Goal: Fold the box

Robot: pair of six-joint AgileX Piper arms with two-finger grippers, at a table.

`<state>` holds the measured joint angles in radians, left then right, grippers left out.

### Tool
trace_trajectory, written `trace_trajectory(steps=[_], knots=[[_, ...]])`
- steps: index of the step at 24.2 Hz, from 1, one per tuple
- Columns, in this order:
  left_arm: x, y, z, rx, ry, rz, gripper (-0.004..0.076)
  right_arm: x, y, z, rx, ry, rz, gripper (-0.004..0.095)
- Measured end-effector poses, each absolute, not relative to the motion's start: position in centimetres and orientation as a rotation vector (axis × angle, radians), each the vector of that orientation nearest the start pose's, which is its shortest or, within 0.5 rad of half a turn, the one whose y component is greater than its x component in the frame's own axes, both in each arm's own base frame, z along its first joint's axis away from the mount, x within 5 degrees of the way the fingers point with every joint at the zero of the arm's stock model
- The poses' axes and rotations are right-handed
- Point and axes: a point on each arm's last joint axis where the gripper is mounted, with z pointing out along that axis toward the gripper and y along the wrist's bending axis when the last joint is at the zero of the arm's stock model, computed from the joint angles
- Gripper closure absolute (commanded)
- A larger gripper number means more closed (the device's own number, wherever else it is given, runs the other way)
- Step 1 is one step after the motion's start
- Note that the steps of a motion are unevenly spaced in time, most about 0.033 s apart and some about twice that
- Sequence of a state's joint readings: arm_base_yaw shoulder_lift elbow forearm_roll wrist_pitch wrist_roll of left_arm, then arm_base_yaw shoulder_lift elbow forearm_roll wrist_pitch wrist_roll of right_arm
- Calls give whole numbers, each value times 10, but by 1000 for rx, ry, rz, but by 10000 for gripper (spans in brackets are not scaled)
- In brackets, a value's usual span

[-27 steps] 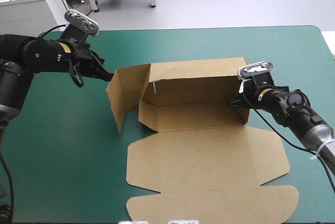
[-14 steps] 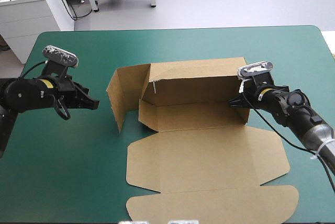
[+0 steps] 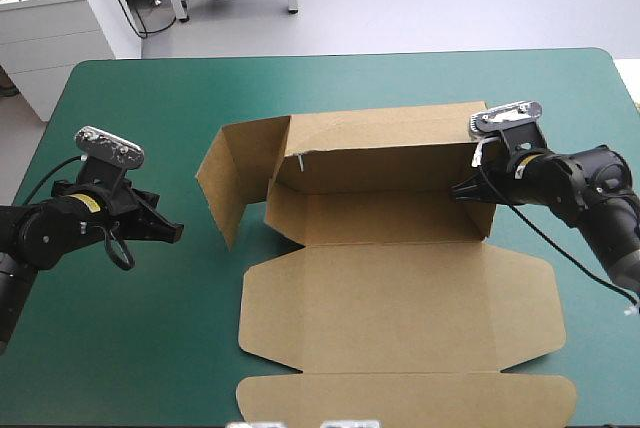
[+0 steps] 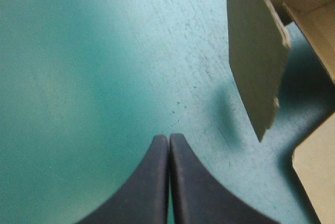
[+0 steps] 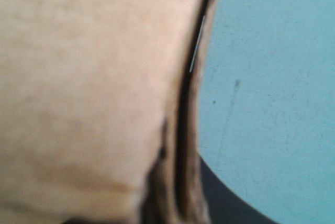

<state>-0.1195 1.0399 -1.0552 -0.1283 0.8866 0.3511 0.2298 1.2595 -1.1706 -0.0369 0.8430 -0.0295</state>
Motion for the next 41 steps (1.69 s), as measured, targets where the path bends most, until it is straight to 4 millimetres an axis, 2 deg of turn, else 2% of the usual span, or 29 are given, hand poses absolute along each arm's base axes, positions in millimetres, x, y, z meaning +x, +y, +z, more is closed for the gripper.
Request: trace_trajectory(steps=[3, 8, 11, 14, 16, 18, 21, 24, 26, 29, 32, 39, 41], knots=[[202, -33, 372, 489, 2259, -36, 733, 259, 62, 351, -349, 2476, 103, 921], [202, -32, 373, 485, 2250, -34, 733, 291, 70, 315, -352, 2590, 114, 921], [202, -33, 373, 480, 2250, -39, 733, 307, 73, 313, -348, 2579, 113, 921], [202, -34, 373, 456, 2252, -70, 733, 331, 77, 310, -340, 2535, 107, 916], [202, -35, 373, 447, 2253, -84, 733, 348, 81, 305, -340, 2518, 102, 876], [202, -35, 373, 441, 2254, -92, 733, 360, 83, 301, -338, 2521, 100, 782], [202, -35, 373, 439, 2254, -98, 733, 376, 85, 294, -348, 2530, 95, 571], [201, -36, 373, 437, 2260, -109, 733, 383, 89, 281, -370, 2587, 114, 330], [201, -36, 372, 436, 2265, -117, 733, 383, 92, 275, -384, 2615, 129, 219], [201, -37, 372, 434, 2268, -128, 733, 382, 93, 276, -398, 2631, 143, 183], [201, -37, 372, 432, 2268, -135, 733, 379, 93, 296, -410, 2612, 147, 183], [201, -38, 372, 430, 2270, -141, 733, 345, 85, 403, -440, 2522, 139, 183], [201, -38, 372, 430, 2270, -142, 733, 342, 83, 417, -439, 2492, 116, 183]])
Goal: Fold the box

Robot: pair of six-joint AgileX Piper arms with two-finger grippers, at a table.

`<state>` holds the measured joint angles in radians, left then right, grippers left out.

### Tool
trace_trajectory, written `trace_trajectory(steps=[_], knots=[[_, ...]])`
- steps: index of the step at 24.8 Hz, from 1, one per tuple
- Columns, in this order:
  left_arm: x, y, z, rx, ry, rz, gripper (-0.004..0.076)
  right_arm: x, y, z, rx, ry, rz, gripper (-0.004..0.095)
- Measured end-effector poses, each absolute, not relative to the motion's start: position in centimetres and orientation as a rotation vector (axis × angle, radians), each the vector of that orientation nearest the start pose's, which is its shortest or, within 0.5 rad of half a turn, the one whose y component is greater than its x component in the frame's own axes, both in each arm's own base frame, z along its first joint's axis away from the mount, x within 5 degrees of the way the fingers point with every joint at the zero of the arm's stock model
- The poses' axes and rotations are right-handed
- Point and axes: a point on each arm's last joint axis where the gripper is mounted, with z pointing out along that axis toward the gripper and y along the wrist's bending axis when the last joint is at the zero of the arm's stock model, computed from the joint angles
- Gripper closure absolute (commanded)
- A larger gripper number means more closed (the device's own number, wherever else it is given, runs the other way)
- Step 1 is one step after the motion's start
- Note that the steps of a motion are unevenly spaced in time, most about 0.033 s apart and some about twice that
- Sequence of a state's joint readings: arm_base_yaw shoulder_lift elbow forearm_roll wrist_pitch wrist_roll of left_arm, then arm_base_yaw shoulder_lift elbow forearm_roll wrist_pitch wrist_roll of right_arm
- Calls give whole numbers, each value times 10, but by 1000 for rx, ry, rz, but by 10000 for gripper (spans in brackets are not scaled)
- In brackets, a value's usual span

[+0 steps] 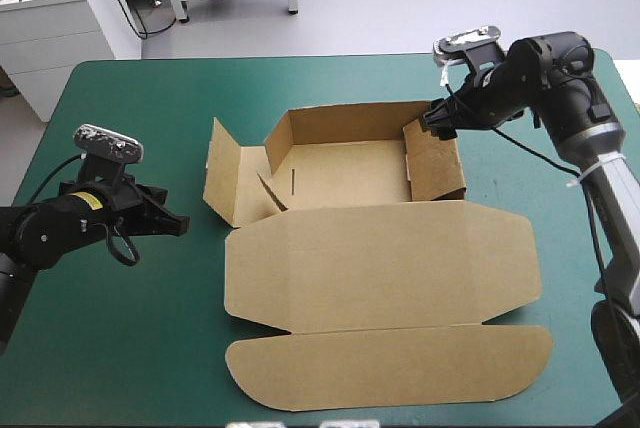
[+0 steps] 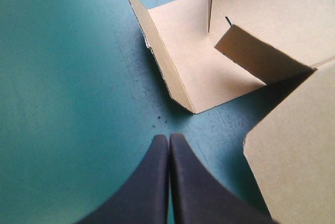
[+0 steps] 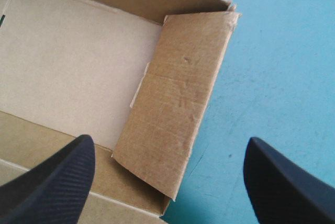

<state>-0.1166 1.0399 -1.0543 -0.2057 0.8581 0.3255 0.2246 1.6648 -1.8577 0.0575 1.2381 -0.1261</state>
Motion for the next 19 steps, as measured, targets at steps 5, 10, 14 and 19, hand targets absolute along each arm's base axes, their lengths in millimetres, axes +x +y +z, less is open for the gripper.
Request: trace_trajectory(steps=[5, 10, 14, 19], knots=[[200, -38, 372, 430, 2270, -143, 733, 342, 81, 427, -411, 2466, 90, 183], [200, -38, 372, 431, 2272, -143, 733, 364, 83, 401, -371, 2545, 60, 183], [200, -38, 371, 435, 2283, -146, 733, 383, 88, 371, -363, 2624, 58, 183], [198, -38, 370, 443, 2307, -150, 733, 407, 92, 329, -360, 2728, 60, 183]])
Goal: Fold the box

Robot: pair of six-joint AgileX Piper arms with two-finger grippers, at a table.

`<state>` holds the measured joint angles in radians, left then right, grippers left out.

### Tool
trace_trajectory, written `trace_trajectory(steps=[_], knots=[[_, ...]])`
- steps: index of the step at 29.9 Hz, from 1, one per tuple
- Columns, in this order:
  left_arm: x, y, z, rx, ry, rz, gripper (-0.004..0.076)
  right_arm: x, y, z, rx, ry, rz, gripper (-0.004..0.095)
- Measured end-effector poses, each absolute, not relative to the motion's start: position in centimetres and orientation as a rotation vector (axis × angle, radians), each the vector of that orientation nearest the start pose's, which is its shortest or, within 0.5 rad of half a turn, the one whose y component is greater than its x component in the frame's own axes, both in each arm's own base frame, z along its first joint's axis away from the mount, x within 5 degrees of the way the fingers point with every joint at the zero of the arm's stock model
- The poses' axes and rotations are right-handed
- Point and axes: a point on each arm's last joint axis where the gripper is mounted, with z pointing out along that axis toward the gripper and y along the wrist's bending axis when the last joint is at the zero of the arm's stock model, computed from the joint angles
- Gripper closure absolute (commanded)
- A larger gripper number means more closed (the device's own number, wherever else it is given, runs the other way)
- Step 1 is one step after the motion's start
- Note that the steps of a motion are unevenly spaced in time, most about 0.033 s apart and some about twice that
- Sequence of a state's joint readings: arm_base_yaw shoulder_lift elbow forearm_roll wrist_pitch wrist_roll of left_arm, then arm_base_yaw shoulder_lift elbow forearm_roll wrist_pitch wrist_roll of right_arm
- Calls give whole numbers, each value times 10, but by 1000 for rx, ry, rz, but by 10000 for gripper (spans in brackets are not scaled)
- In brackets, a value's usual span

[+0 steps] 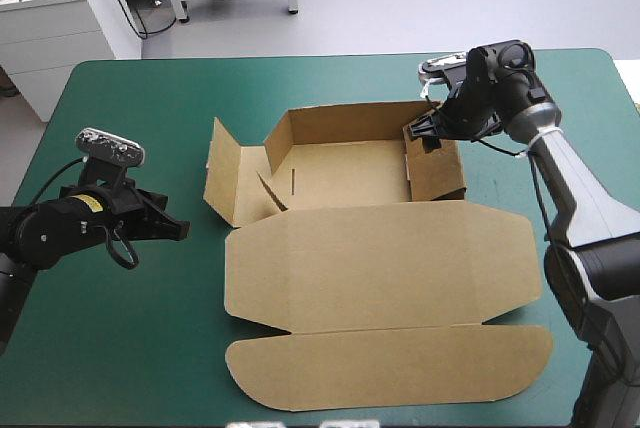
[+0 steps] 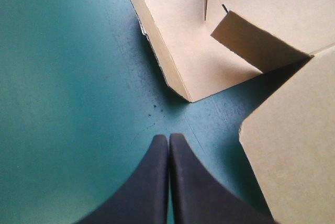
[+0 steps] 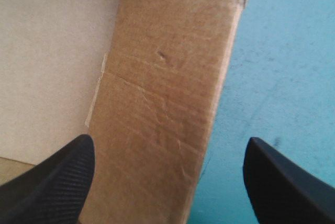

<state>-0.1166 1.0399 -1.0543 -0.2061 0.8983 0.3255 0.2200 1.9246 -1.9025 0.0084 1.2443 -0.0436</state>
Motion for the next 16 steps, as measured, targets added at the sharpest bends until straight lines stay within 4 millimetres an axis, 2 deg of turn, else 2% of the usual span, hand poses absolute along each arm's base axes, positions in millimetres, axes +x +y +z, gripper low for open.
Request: trace_trajectory(steps=[4, 8, 11, 16], knots=[[196, -38, 368, 452, 2333, -156, 733, 422, 90, 298, -339, 2801, 87, 204], [196, -38, 368, 454, 2340, -157, 733, 428, 89, 283, -328, 2836, 94, 335], [196, -38, 368, 455, 2340, -156, 733, 431, 89, 277, -329, 2849, 94, 489], [195, -38, 368, 455, 2341, -157, 733, 433, 91, 269, -328, 2865, 102, 831]])
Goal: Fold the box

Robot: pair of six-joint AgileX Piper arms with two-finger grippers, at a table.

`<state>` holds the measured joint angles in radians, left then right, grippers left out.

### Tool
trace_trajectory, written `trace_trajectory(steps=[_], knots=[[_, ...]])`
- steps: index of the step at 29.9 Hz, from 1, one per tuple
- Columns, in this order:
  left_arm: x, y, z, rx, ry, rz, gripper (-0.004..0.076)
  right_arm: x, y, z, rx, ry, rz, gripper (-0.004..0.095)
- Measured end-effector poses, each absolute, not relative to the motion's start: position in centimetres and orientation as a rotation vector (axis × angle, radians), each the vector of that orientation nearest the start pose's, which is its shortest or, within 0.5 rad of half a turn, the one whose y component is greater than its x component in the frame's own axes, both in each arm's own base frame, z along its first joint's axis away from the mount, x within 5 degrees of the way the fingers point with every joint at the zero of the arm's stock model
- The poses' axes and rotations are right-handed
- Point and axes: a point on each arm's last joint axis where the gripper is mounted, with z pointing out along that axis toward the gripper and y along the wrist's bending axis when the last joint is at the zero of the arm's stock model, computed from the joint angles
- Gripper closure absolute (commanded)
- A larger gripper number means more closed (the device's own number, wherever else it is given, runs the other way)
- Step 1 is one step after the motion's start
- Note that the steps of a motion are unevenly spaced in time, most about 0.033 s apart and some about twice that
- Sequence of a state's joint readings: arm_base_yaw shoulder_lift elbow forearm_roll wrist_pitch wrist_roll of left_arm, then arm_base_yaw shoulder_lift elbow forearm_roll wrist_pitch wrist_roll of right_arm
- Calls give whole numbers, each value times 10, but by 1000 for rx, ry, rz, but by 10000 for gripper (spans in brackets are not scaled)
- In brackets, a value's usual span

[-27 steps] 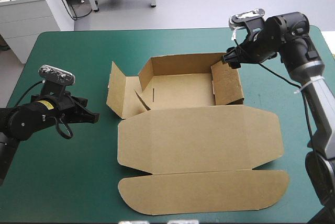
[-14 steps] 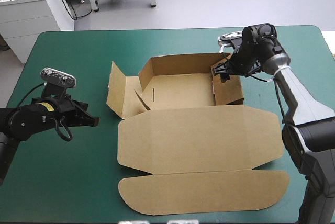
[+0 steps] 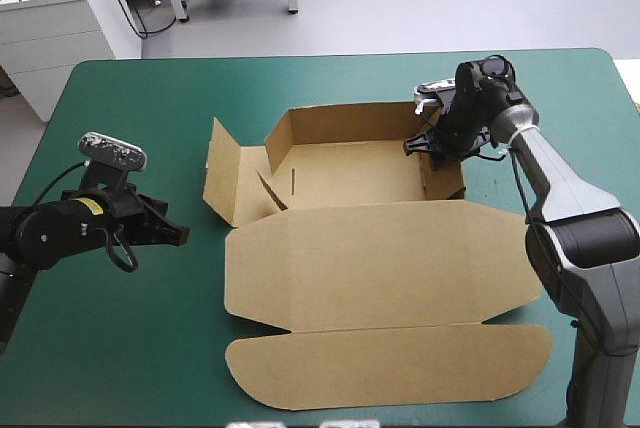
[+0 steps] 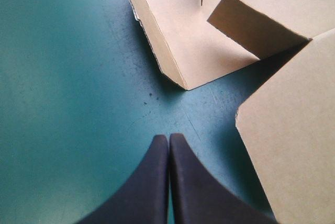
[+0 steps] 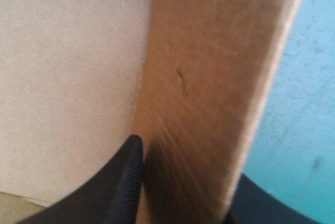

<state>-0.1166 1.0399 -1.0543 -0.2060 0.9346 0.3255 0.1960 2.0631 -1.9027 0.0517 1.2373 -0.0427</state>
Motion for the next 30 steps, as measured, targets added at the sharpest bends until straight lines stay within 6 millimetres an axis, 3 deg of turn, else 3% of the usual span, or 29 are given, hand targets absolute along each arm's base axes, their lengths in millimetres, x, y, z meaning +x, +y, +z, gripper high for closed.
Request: trace_trajectory(steps=[2, 7, 11, 16, 19, 25, 30], knots=[[195, -38, 368, 455, 2341, -157, 733, 434, 90, 270, -329, 2863, 99, 924], [195, -38, 367, 455, 2342, -157, 733, 435, 90, 273, -319, 2841, 101, 927], [195, -38, 367, 455, 2342, -157, 733, 433, 89, 288, -337, 2803, 99, 927], [195, -38, 367, 455, 2342, -156, 733, 418, 81, 335, -389, 2680, 78, 927], [195, -38, 367, 457, 2342, -150, 733, 400, 64, 373, -381, 2594, 61, 927], [196, -35, 367, 470, 2345, -107, 733, 360, 12, 435, -287, 2439, 47, 927], [196, -35, 367, 472, 2345, -98, 733, 324, -23, 472, -218, 2318, 76, 927]])
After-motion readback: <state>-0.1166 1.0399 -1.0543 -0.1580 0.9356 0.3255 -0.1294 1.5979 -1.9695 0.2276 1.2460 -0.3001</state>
